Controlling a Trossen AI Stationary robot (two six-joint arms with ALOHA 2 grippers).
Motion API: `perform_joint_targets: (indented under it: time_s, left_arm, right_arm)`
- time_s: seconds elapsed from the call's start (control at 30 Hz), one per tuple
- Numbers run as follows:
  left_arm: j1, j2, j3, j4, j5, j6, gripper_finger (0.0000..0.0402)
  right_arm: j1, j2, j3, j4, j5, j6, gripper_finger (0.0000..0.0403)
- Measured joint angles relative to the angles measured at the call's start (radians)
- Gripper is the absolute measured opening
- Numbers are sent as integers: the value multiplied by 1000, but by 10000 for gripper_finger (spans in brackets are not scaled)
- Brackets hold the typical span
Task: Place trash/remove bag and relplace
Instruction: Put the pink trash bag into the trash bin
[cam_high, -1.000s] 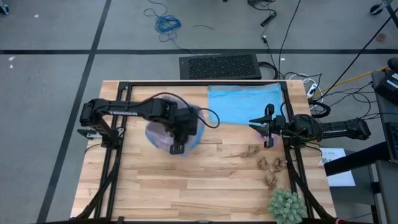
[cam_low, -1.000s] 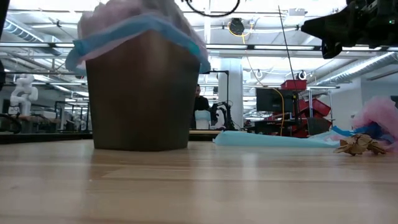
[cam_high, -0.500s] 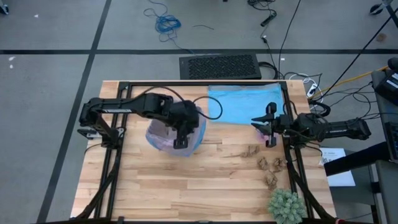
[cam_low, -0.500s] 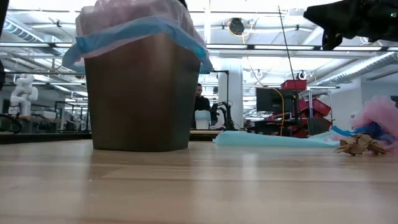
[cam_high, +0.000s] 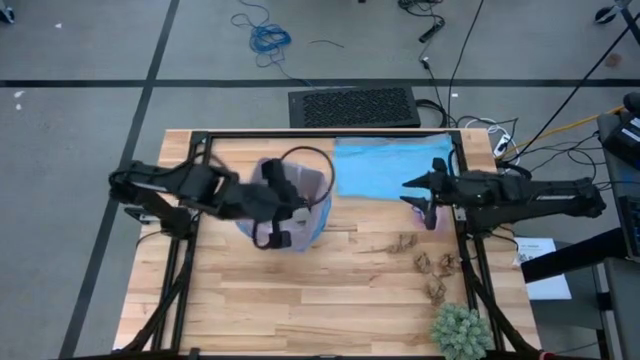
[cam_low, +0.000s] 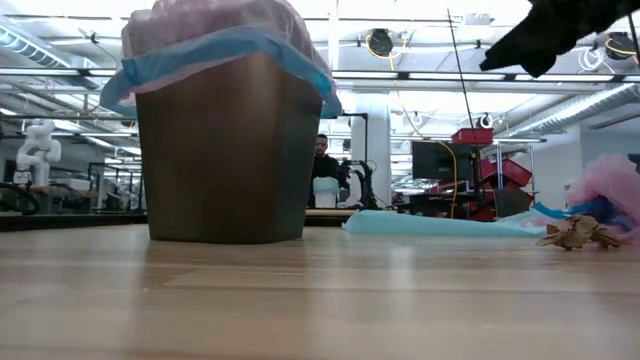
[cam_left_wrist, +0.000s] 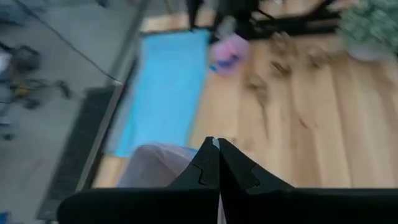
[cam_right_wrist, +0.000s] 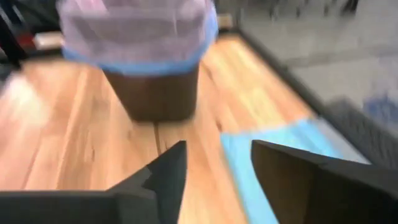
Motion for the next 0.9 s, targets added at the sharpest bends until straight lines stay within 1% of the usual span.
perform_joint_targets:
  time_s: [0.07, 0.2, 0.33, 0.47, 0.57, 0.63, 0.77, 0.9]
  left_arm:
    - [-34, -29, -43, 37, -62, -27, 0]
    - [-76, -97, -158, 167, -104, -57, 0]
    - [-88, -170, -325, 366, -106, -31, 0]
    - [-88, -255, -513, 572, -107, 14, 0]
    - [-82, -324, -657, 722, -111, 35, 0]
    - [-80, -374, -757, 822, -126, 46, 0]
    - [-79, -482, -923, 990, -141, 76, 0]
    - [-79, -570, -1024, 1062, -142, 83, 0]
  right_arm:
    - [0, 68, 73, -112, 1, 38, 204]
    - [0, 197, 180, -318, 0, 128, 233]
    - [0, 317, 254, -508, -2, 208, 240]
    - [0, 415, 313, -664, -68, 304, 239]
    - [1, 470, 325, -759, -147, 389, 239]
    - [4, 504, 324, -830, -175, 436, 241]
    - [22, 570, 300, -918, -154, 507, 246]
    - [26, 621, 259, -893, -151, 562, 254]
